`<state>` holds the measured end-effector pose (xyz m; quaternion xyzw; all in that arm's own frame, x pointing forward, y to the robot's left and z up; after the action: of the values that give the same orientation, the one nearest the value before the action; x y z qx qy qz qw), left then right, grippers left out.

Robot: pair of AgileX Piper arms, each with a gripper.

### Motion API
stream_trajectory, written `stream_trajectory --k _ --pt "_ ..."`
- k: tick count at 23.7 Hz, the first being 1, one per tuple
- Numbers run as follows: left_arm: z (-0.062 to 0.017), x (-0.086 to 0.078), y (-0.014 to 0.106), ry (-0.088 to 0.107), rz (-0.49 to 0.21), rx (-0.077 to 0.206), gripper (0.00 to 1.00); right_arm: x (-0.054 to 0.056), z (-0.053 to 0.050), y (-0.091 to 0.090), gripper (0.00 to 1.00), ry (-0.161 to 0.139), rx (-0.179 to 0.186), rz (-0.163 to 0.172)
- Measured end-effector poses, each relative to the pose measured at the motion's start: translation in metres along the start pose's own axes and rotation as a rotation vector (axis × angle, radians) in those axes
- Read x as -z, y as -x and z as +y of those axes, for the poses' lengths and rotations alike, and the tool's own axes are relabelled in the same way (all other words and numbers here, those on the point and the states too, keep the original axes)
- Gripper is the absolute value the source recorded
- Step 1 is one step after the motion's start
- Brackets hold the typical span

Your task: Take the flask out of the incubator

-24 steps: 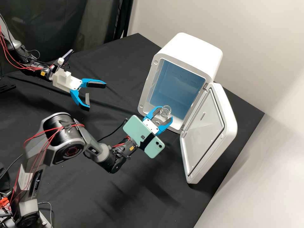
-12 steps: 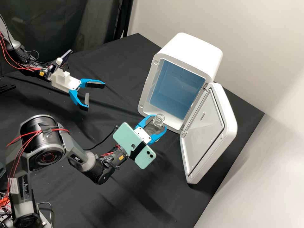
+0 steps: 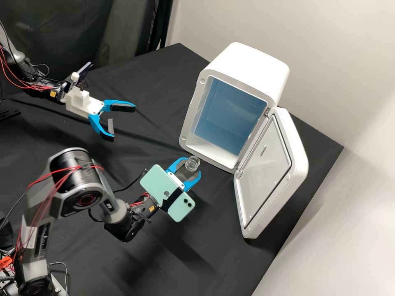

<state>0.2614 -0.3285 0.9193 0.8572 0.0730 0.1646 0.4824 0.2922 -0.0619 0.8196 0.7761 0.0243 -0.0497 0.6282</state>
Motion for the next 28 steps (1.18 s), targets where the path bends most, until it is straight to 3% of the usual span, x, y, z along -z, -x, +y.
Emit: stream_trajectory --k 4,9,12,28 --pt "-0.0007 0.0 0.001 0.001 -0.001 -0.001 1.0 -0.025 -0.011 -0.012 0.0 -0.032 0.037 -0.061" --pt "0.0014 -0.001 0.003 -0.001 -0.003 -0.007 1.0 -0.039 -0.014 -0.024 0.0 -0.053 0.015 -0.033" --pt "0.0023 -0.002 0.004 -0.001 -0.003 -0.01 1.0 -0.045 -0.012 -0.027 0.0 -0.061 -0.002 -0.035" --pt "0.0052 -0.003 0.004 -0.004 -0.006 -0.02 1.0 -0.046 -0.01 -0.028 0.0 -0.061 -0.011 -0.037"
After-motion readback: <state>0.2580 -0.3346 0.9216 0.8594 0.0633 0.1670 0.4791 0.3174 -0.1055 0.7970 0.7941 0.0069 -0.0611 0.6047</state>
